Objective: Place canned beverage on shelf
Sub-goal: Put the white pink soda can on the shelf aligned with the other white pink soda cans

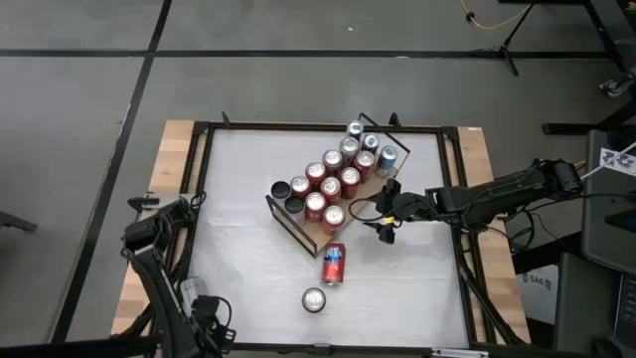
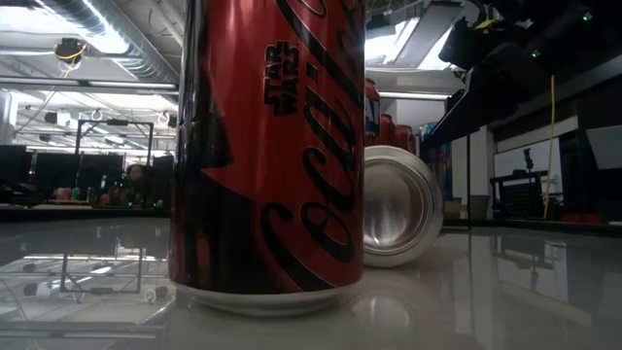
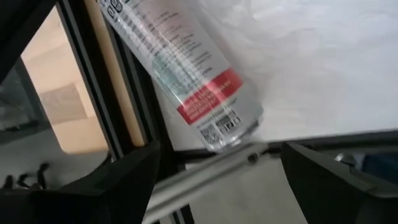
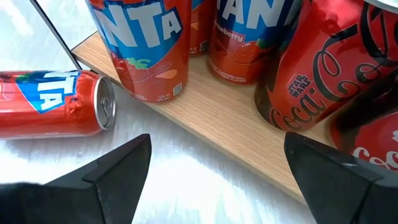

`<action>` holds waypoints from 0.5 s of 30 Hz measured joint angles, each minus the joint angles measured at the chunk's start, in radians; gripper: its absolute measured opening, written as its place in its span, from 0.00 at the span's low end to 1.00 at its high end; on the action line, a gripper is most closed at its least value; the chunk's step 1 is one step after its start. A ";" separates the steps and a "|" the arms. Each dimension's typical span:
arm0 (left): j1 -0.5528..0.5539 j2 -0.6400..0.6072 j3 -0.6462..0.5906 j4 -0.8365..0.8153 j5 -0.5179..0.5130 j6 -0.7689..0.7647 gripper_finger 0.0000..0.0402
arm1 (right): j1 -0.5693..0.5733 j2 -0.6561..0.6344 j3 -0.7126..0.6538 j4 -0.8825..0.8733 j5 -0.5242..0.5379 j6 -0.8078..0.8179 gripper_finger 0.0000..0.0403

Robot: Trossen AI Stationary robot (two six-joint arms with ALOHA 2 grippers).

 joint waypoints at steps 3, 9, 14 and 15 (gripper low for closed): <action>-0.008 0.028 0.000 -0.009 0.002 0.016 0.82 | 0.000 0.000 0.000 0.000 0.000 0.000 0.89; -0.018 0.049 0.000 -0.037 -0.002 0.023 0.82 | 0.000 0.000 0.000 0.000 0.000 0.000 0.89; -0.029 0.050 -0.029 -0.060 -0.002 0.018 0.82 | 0.000 0.000 0.000 -0.001 0.000 0.000 0.89; -0.029 0.050 -0.040 -0.053 -0.002 0.018 0.82 | 0.000 0.000 0.000 0.000 0.000 0.000 0.89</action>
